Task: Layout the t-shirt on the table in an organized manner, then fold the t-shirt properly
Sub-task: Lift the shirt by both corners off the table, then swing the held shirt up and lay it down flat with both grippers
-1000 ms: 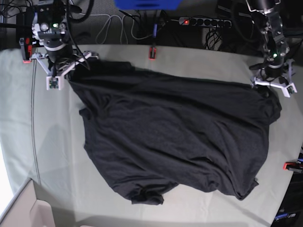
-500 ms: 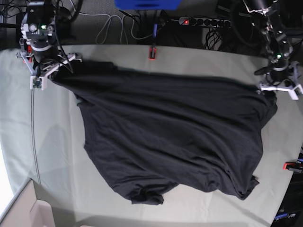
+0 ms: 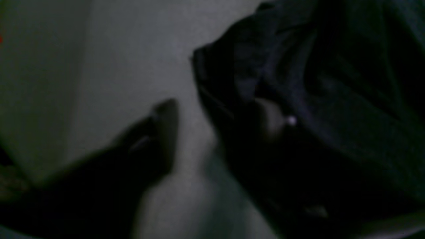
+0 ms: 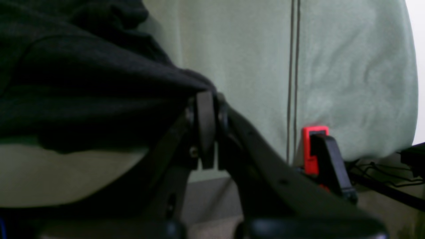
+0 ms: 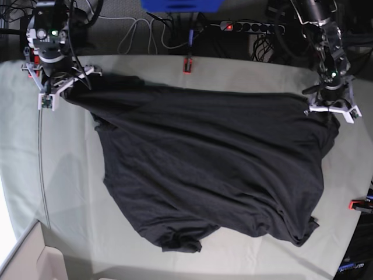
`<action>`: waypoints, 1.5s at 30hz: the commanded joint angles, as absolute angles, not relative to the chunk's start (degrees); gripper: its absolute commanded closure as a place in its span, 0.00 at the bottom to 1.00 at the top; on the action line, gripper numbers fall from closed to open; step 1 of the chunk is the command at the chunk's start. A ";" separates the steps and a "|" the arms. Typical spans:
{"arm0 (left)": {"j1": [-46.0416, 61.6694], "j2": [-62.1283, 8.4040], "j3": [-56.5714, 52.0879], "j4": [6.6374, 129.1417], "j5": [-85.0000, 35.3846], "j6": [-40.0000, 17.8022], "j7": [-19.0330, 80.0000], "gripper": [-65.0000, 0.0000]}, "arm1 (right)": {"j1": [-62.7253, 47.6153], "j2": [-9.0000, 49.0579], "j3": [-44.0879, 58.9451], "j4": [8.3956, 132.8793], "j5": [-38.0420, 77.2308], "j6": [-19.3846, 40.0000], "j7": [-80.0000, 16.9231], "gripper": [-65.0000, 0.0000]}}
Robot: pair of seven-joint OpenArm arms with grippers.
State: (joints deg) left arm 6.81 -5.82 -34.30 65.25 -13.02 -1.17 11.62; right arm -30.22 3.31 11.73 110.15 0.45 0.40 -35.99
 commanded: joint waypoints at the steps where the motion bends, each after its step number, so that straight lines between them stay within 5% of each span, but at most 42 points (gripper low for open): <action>1: 6.73 -6.64 -35.03 66.95 -13.14 -1.10 10.42 0.85 | -30.20 3.74 12.00 111.08 0.31 0.40 -34.95 1.00; 2: 6.73 -6.46 -35.91 67.74 -13.14 -1.10 10.42 0.99 | -30.02 3.74 12.09 111.08 0.31 0.40 -35.03 1.00; 3: 6.73 -6.29 -37.23 68.53 -13.14 -1.10 10.42 1.00 | -30.02 3.74 12.18 111.08 0.31 0.40 -35.03 1.00; 19: 15.08 -2.86 -42.42 94.64 -13.14 -1.10 10.86 0.99 | -30.55 3.82 2.95 111.16 0.31 0.48 -35.38 1.00; 27: 1.63 -3.38 -42.24 95.43 -12.53 -1.10 29.32 1.00 | -23.16 8.92 -1.36 111.16 0.31 0.48 -35.82 1.00; 34: -17.45 -7.78 -29.58 94.90 -12.44 -0.48 44.18 1.00 | 1.36 13.32 -1.27 109.58 0.31 4.26 -48.66 1.00; 39: -32.57 -8.13 -19.56 91.12 -10.86 -0.48 44.53 1.00 | 23.16 14.46 -0.04 102.46 0.04 9.71 -52.09 1.00; 45: -52.70 -7.43 -11.47 68.53 -5.23 -0.48 37.49 1.00 | 46.81 17.54 -0.04 84.88 0.04 9.71 -45.41 1.00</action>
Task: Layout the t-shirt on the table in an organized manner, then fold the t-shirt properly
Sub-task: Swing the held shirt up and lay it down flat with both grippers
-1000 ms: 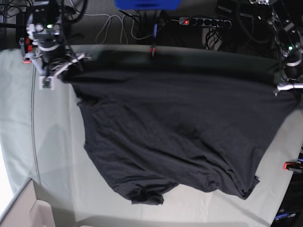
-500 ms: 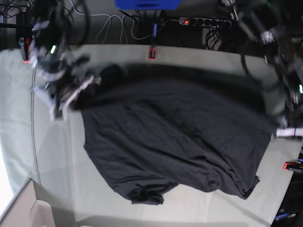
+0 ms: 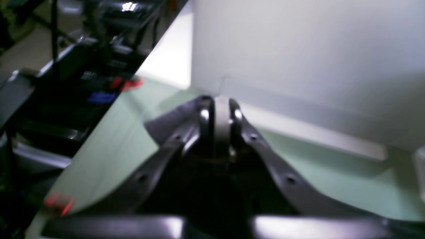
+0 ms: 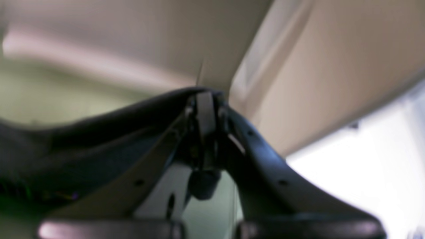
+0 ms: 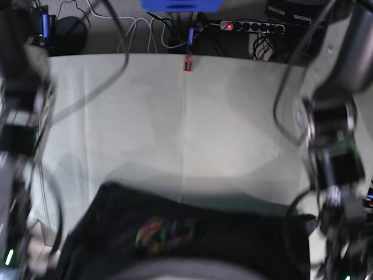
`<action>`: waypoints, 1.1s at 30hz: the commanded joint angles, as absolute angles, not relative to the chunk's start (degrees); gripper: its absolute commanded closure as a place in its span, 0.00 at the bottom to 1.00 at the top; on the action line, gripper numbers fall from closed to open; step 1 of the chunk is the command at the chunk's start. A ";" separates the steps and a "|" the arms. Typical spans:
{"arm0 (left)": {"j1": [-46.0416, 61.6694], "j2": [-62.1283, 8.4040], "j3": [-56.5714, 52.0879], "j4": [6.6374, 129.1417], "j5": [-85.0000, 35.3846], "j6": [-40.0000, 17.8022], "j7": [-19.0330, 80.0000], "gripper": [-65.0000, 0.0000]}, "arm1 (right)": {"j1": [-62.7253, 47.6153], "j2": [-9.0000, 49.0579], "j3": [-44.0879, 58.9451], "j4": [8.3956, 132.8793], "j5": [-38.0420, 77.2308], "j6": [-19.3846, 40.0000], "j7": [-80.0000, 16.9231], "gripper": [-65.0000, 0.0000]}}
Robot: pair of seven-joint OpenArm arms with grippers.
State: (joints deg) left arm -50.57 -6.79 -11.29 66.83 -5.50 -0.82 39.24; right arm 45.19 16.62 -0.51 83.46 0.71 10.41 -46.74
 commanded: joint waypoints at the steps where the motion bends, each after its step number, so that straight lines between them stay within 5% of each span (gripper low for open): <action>1: -55.25 -7.43 -10.86 65.89 -5.23 -0.48 36.35 1.00 | 49.71 18.42 -0.04 82.59 0.04 9.80 -44.09 1.00; 9: -75.00 -4.35 -9.45 41.89 -4.97 -0.48 24.31 1.00 | 69.32 23.34 -0.40 66.59 0.13 9.80 -33.98 1.00; 16: -75.00 -3.65 -9.45 43.47 -5.23 -0.48 24.66 1.00 | 61.32 24.04 0.13 73.45 0.13 9.80 -33.98 1.00; 33: -28.26 -6.37 -17.89 90.68 -5.32 -0.92 40.84 1.00 | 10.59 14.81 10.51 106.42 0.31 9.80 -33.36 1.00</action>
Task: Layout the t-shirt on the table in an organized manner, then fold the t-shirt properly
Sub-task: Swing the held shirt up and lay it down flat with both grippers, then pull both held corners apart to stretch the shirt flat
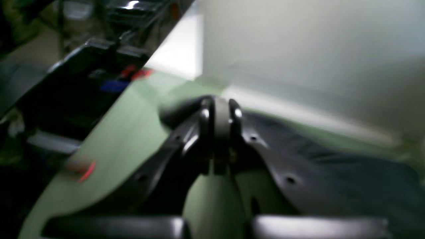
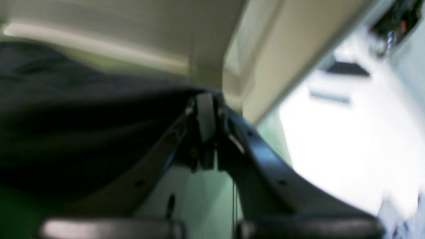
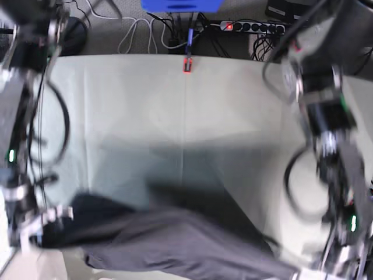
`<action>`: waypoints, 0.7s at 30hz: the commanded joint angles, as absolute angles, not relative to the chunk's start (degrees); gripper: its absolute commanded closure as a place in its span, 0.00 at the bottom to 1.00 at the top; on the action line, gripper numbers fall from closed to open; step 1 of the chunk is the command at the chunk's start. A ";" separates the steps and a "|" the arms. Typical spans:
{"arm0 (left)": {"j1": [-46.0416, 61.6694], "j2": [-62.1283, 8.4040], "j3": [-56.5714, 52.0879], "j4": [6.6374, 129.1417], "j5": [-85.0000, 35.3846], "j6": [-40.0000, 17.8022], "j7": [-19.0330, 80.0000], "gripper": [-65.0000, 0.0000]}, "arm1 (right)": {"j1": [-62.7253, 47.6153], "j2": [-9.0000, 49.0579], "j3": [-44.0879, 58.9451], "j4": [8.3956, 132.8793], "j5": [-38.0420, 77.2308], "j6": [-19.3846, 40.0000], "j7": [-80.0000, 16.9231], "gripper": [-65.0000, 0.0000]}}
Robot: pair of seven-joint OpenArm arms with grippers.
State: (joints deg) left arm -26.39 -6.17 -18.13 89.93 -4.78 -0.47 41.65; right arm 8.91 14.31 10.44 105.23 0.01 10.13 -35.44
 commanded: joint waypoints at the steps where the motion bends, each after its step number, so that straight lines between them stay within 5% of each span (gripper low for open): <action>1: -25.54 -6.37 -18.42 92.18 -5.41 -0.92 40.84 1.00 | 8.04 14.20 10.77 107.03 0.31 9.80 -33.27 1.00; 10: -3.47 -6.29 -23.25 103.08 -5.41 -0.92 41.01 1.00 | -10.59 7.60 10.33 107.82 0.31 9.80 -33.27 1.00; 21: 10.24 -6.29 -28.26 95.34 -5.41 -1.10 40.48 1.00 | -20.09 6.11 10.77 109.23 0.31 9.89 -33.27 1.00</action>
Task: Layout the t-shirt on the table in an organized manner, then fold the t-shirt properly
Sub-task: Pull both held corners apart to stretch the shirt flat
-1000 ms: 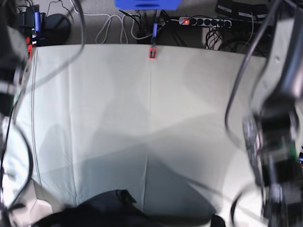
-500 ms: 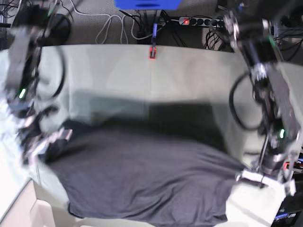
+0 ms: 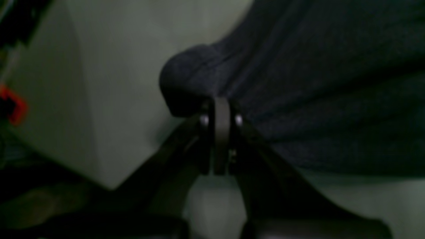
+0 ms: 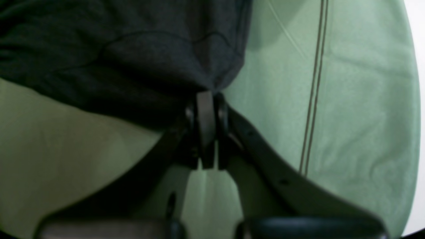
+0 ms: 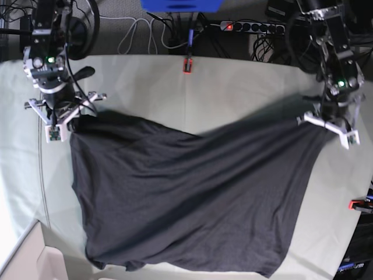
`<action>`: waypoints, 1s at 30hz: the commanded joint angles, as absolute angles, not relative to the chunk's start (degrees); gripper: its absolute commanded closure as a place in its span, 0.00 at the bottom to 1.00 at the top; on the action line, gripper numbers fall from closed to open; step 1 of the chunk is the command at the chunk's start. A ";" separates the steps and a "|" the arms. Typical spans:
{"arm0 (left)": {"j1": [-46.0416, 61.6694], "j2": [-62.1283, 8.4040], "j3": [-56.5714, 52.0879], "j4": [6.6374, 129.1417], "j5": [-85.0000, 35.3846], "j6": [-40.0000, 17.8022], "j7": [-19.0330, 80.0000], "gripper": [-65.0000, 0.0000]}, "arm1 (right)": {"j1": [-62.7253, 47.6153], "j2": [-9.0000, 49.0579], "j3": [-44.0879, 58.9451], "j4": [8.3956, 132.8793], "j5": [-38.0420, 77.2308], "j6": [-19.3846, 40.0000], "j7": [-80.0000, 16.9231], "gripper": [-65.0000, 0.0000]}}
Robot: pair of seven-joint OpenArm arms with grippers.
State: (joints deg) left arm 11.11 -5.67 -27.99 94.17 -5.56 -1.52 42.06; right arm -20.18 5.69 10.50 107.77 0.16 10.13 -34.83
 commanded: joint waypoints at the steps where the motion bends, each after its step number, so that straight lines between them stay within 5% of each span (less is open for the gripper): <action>1: 10.07 -6.29 -28.88 94.02 -5.41 -1.10 40.48 1.00 | -20.97 6.11 10.77 110.29 0.31 10.15 -33.27 1.00; 5: 9.80 -6.29 -30.90 92.70 -5.41 -1.10 40.48 1.00 | -23.87 5.67 12.35 115.65 0.31 17.80 -33.27 1.00; 11: 9.36 -6.81 -36.26 93.58 -5.41 -1.19 40.48 1.00 | -24.13 3.74 18.68 116.00 0.31 20.88 -33.36 1.00; 17: 8.13 -6.81 -39.52 95.96 -5.41 -1.19 40.84 1.00 | -22.90 2.24 24.40 116.00 0.31 35.91 -33.89 1.00; 30: 8.04 -6.37 -36.09 82.51 -5.41 -1.19 40.48 1.00 | -18.77 0.84 24.48 104.66 0.04 36.88 -33.98 1.00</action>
State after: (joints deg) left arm 8.51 -5.56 -35.88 81.45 -5.63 -1.58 41.52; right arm -18.90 0.32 24.23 103.85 -0.49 36.67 -35.03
